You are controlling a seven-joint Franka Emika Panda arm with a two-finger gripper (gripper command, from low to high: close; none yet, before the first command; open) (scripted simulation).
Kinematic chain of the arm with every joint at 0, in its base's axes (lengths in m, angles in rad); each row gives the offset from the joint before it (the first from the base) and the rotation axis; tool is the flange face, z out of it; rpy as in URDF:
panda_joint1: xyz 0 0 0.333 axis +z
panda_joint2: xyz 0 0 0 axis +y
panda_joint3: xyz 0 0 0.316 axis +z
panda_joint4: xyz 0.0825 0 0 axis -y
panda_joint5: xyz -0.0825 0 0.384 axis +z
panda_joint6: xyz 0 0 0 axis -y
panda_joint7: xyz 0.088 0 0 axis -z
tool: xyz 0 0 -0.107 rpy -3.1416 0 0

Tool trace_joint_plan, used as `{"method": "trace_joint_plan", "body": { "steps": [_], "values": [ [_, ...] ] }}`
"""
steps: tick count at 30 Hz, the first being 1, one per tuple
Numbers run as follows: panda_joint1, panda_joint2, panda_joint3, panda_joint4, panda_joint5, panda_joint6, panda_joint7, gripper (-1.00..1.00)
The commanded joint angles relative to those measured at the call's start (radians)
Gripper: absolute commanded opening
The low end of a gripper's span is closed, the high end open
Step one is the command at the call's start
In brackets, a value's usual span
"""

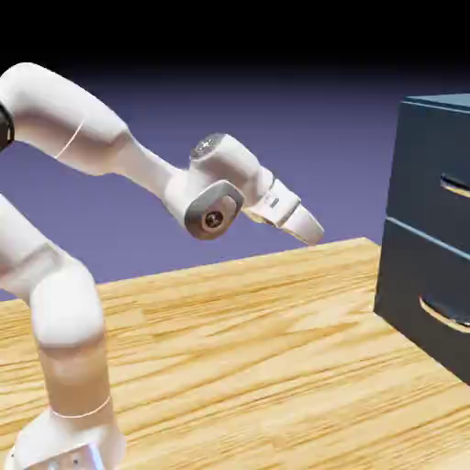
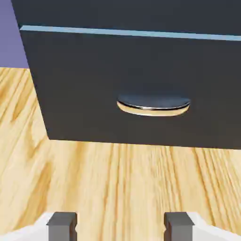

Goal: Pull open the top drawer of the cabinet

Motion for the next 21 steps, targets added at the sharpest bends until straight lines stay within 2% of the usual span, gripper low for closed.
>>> {"method": "trace_joint_plan", "body": {
  "steps": [1, 21],
  "values": [
    [0.013, 0.017, -0.017, 0.013, 0.034, -0.006, -0.044, 0.0],
    [0.271, 0.351, -0.362, 0.266, 0.715, -0.124, -0.913, 0.0]
  ]
}}
